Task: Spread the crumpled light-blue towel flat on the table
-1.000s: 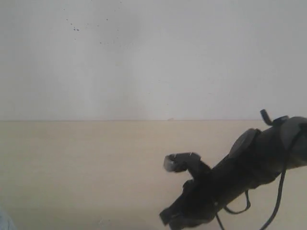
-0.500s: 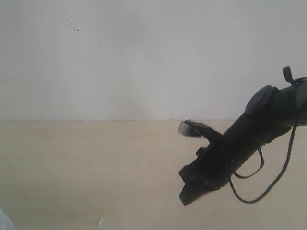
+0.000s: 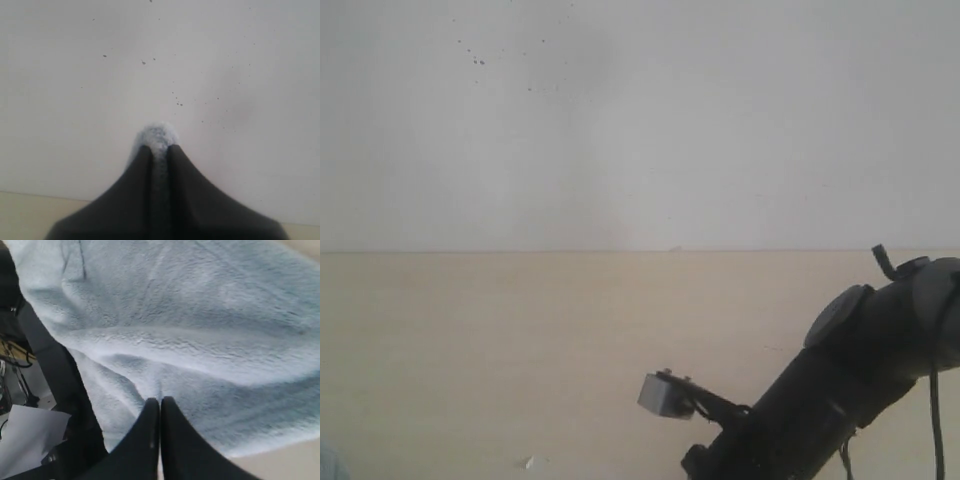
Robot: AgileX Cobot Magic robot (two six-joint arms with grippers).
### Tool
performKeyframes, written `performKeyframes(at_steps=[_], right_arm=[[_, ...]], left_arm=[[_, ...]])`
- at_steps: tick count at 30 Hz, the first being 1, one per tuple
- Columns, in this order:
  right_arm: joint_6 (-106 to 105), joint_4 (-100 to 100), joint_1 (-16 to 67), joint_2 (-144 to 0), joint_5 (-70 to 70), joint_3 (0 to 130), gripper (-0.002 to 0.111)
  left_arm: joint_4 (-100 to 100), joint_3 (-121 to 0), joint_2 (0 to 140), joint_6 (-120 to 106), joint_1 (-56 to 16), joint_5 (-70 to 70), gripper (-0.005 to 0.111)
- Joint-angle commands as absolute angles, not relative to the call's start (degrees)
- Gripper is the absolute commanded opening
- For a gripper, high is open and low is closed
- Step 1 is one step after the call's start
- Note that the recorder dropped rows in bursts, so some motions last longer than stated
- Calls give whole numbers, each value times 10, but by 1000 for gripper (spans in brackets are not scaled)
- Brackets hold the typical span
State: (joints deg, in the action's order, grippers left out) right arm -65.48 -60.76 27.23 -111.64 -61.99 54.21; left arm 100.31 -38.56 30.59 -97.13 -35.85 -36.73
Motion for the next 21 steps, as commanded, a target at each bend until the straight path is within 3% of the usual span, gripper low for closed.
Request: performKeyframes(at_steps=[1, 10, 21], right_arm=[[-689, -643, 331, -1108, -621, 540, 0], [-696, -660, 432, -1108, -516, 544, 0], [-647, -593, 440, -1133, -528, 601, 0]], left_arm=[[999, -383, 304, -976, -360, -362, 4], [999, -383, 304, -976, -360, -362, 4], [999, -383, 304, -976, -360, -362, 4]])
